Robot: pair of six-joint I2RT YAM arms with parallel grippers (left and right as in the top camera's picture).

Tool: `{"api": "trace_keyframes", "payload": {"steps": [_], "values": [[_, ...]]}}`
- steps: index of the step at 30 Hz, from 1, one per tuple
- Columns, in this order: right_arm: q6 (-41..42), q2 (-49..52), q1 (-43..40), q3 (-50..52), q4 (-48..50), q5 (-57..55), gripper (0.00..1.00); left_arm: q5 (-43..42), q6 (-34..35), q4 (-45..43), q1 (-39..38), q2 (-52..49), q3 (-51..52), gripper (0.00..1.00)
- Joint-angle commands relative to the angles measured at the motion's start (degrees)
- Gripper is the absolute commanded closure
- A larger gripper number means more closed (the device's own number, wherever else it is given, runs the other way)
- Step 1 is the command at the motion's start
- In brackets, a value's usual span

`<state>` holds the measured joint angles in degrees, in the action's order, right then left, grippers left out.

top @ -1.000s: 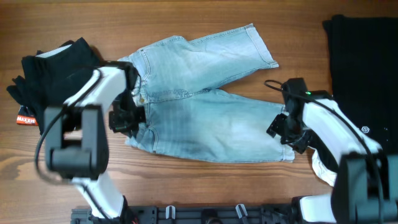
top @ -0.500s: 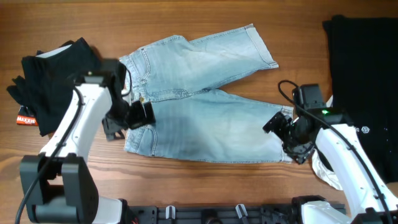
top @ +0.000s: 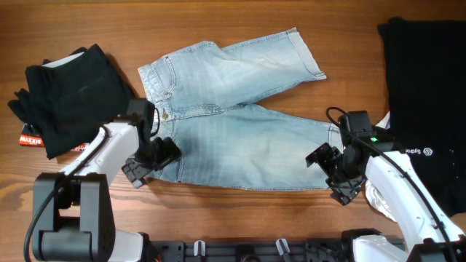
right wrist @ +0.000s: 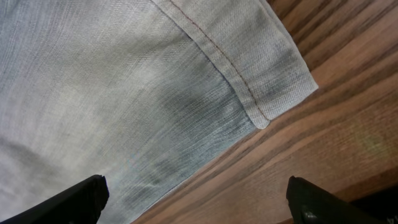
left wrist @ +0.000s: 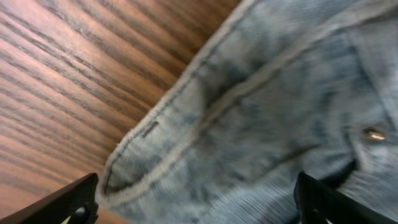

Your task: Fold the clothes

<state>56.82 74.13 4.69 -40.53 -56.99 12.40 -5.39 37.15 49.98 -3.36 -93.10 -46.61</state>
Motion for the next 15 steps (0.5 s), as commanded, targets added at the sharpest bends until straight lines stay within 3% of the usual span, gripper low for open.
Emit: {"api": "trace_keyframes", "payload": {"steps": [1, 2, 3, 4, 11, 15], "values": [[1.92, -0.44, -0.24, 0.17, 0.24, -0.74, 0.04, 1.2, 1.27, -1.03, 0.22, 0.22, 2.49, 0.39], [1.88, -0.44, -0.24, 0.17, 0.39, -0.76, 0.03, 1.2, 1.27, -1.01, 0.22, 0.22, 2.49, 0.68], [1.86, -0.44, -0.24, 0.17, 0.63, -0.79, 0.03, 1.2, 1.27, -1.01, 0.22, 0.22, 2.47, 0.9], [1.84, -0.44, -0.24, 0.17, 0.7, -0.98, 0.03, 1.2, 1.25, -0.98, 0.28, 0.22, 2.47, 0.96], [1.86, -0.42, -0.24, 0.28, 0.28, -1.4, 0.03, 1.22, 0.61, 2.64, 0.26, 0.22, 2.47, 0.96], [2.89, -0.42, -0.24, 3.93, 0.63, -1.09, 0.03, 1.38, -2.12, 4.02, 0.26, 0.22, 2.47, 0.87]]}}
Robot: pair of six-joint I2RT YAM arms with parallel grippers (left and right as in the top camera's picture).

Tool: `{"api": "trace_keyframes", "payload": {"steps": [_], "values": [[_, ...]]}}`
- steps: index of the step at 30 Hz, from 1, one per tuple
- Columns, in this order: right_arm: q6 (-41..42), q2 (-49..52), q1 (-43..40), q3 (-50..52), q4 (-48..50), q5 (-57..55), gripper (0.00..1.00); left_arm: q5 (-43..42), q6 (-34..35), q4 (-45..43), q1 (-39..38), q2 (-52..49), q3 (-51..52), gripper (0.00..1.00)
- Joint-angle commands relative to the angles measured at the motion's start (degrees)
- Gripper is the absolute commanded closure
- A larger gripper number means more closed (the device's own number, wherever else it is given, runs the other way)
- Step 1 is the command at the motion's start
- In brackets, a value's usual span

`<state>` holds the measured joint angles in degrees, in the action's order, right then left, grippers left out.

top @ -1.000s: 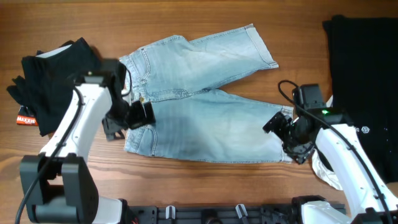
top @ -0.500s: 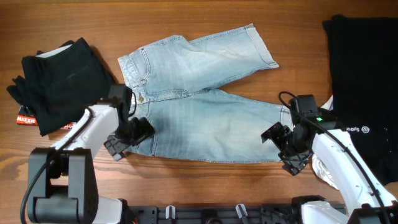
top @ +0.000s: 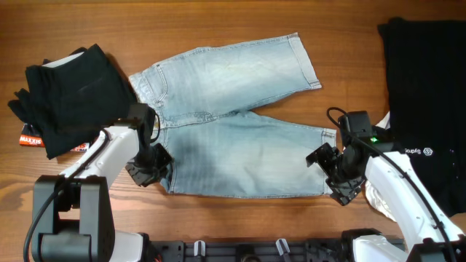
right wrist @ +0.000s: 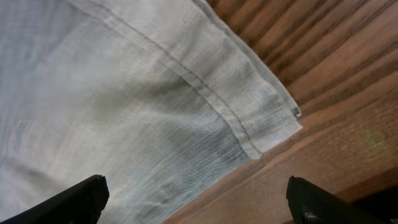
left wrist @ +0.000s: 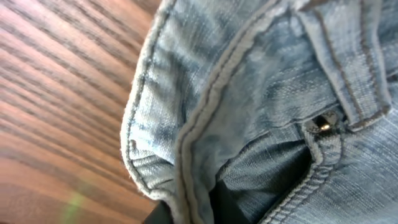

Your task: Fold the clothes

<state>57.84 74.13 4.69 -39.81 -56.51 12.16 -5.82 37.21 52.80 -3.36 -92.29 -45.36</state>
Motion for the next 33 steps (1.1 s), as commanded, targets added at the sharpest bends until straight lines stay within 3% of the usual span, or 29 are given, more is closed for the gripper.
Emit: {"api": "trace_keyframes", "payload": {"steps": [1, 8, 13, 15, 18, 20, 21, 27, 33], "values": [[2.38, -0.42, -0.24, 4.33, 0.63, -0.42, 0.03, 1.84, -2.29, 1.53, 0.26, -0.59, 1.22, 0.85], [6.73, -0.42, -0.24, 9.44, 6.25, 1.42, 0.06, 1.81, -2.25, 4.72, 0.26, -0.59, 1.22, 0.69], [9.2, -0.42, -0.24, 11.67, 10.91, 0.74, 0.27, 1.81, -2.19, 4.24, 0.26, -0.59, 1.22, 0.67], [10.29, -0.42, -0.24, 12.61, 12.15, 0.72, 0.43, 1.81, -2.01, 4.22, 0.26, -0.59, 1.22, 0.67], [10.16, -0.42, -0.24, 12.76, 12.37, 0.83, 0.76, 1.81, -2.01, 4.26, 0.26, -0.59, 1.22, 0.73], [9.27, -0.44, -0.24, 12.76, 12.59, 0.83, 0.96, 1.79, -2.03, 4.81, 0.26, -0.59, 1.22, 0.91], [7.82, -0.44, -0.24, 12.76, 13.22, 0.83, 0.96, 1.81, -2.05, 5.18, 0.26, -0.59, 1.22, 0.96], [1.42, -2.54, -0.24, 9.22, 11.45, 0.57, 0.96, 1.81, -5.33, 9.46, 0.26, 0.61, -0.07, 0.96], [-3.56, -8.68, -0.26, -1.79, -0.09, -8.33, 0.96, 0.11, -5.51, 12.79, 0.26, 14.12, -3.89, 0.96]]}}
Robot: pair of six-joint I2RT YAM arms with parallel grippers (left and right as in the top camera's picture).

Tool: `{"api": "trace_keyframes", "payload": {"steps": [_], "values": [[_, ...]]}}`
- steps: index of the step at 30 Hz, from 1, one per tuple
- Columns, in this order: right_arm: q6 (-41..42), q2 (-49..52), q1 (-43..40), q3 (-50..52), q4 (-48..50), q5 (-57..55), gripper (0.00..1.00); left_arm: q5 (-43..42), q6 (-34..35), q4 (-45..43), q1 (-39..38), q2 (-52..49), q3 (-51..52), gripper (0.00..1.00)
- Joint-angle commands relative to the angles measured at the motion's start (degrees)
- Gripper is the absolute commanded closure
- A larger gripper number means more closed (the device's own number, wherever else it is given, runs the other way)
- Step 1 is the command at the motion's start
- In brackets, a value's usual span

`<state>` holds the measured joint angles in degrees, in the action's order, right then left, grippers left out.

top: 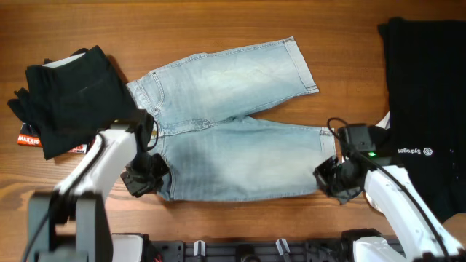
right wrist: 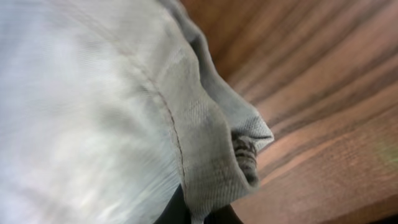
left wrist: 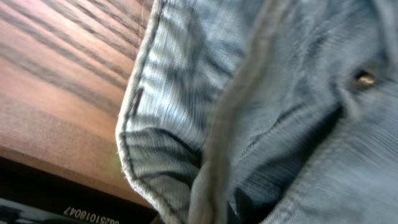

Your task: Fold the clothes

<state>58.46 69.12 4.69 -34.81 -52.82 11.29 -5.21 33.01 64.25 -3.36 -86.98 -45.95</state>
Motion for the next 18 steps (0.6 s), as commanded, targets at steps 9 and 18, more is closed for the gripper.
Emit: {"api": "trace_keyframes", "payload": {"steps": [9, 18], "values": [[-18.8, -7.19, -0.26, -27.65, -13.94, -10.03, 0.96, -1.38, -1.29, 10.14, 0.26, 32.11, -12.13, 0.96], [-30.08, -1.57, -0.24, -32.48, -2.36, -10.62, 0.96, 1.03, 0.9, 0.79, 0.26, 30.6, -14.8, 0.96]]}}
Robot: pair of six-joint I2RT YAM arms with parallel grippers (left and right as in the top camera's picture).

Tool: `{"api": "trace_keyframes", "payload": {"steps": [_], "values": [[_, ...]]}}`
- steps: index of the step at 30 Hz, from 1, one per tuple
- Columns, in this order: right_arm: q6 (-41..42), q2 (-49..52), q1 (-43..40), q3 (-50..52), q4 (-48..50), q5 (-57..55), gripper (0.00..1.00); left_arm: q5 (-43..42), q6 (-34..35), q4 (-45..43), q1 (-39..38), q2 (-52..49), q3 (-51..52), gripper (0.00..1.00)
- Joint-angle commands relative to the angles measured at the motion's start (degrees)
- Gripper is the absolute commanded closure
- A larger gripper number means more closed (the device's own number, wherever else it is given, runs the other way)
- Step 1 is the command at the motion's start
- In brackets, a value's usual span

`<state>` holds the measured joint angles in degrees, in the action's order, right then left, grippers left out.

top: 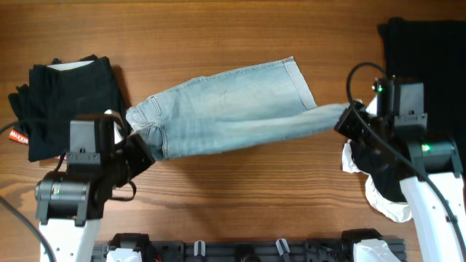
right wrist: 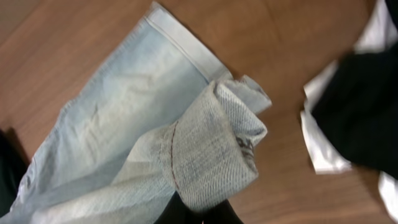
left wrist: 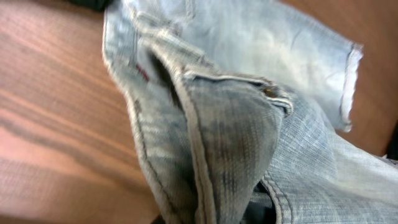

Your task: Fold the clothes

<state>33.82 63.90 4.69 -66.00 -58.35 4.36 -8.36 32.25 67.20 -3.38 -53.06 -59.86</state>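
Light blue denim shorts (top: 226, 109) hang stretched above the table between both arms. My left gripper (top: 142, 151) is shut on the waistband corner (left wrist: 230, 143) at the left. My right gripper (top: 348, 120) is shut on the hem of the near leg (right wrist: 211, 149) at the right. That near leg is lifted and drawn taut over the far leg (top: 247, 84), which still lies on the wood. The fingertips are buried in cloth in both wrist views.
A pile of black clothes (top: 62, 102) lies at the left edge with a red-labelled tag (top: 18, 135). A black garment (top: 426, 65) covers the right side, with a white cloth (top: 386, 200) under the right arm. Bare wooden table (top: 240, 204) lies in front.
Both arms have risen and moved back from the front edge, lifting the near leg and waistband corner off the table. The shorts now hang taut between the two shut grippers.
The shorts lay flat with both grippers open beside the waistband corner and the near hem. Then the left gripper was shut on the waistband while the right stayed open. Then the right was shut on the hem. Now both hold the cloth raised.
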Motion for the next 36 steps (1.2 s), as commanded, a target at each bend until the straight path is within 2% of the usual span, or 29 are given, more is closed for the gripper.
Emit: {"api": "trace_keyframes", "payload": {"steps": [1, 4, 7, 17, 18, 20, 21, 22, 23, 25, 26, 29, 34, 36], "values": [[-5.86, 5.05, -0.24, -1.29, 4.28, -3.67, 0.96, 4.44, 1.66, -2.93, 0.28, -4.68, -0.9, 0.96], [-7.37, 11.06, -0.24, -1.29, 7.89, -2.58, 0.96, 6.99, 1.92, -5.62, 0.31, -10.08, -0.9, 0.96], [-8.98, 18.03, -0.24, -1.29, 13.0, -0.2, 0.96, 10.97, 3.43, -11.87, 0.31, -16.83, -0.9, 0.96], [-9.6, 30.23, -0.15, -1.29, 34.51, 7.61, 0.96, 12.37, 4.48, -31.3, 2.49, -31.69, -0.9, 0.96], [-9.09, 31.65, 0.22, -1.29, 39.67, 9.97, 0.93, 12.35, 4.48, -34.36, 3.15, -33.51, -0.9, 0.91], [-8.15, 33.18, 0.63, -1.29, 44.57, 11.39, 0.81, 12.35, 4.48, -37.24, 3.74, -35.3, -0.9, 0.73], [-8.15, 33.83, 0.92, -1.29, 46.31, 11.89, 0.71, 12.35, 4.48, -38.21, 4.04, -35.91, -0.9, 0.69], [-8.13, 34.47, 1.18, -1.29, 47.54, 12.07, 0.66, 12.35, 4.5, -39.12, 4.44, -36.37, -0.9, 0.65], [-8.13, 34.97, 1.33, -1.29, 47.84, 12.07, 0.6, 12.33, 4.68, -40.09, 5.01, -36.65, -0.9, 0.5], [-8.35, 35.23, 1.36, -1.29, 46.38, 11.37, 0.46, 12.15, 6.08, -40.92, 6.43, -36.63, -0.92, 0.37], [-8.37, 35.23, 1.36, -1.29, 45.03, 10.1, 0.45, 11.08, 6.16, -40.94, 7.26, -36.52, -0.92, 0.36], [-11.43, 35.39, 1.36, -1.01, 40.41, 7.41, 0.5, 5.57, 5.92, -36.87, 8.92, -36.52, -0.9, 0.36], [-14.01, 40.52, 1.6, -1.01, 33.4, 7.93, 0.51, 6.1, 5.51, -25.35, 8.48, -36.87, -0.66, 0.31], [-16.22, 43.67, 2.14, -1.01, 33.53, 10.73, 0.52, 6.05, 5.51, -24.57, 8.48, -36.98, 0.13, 0.28]]}}
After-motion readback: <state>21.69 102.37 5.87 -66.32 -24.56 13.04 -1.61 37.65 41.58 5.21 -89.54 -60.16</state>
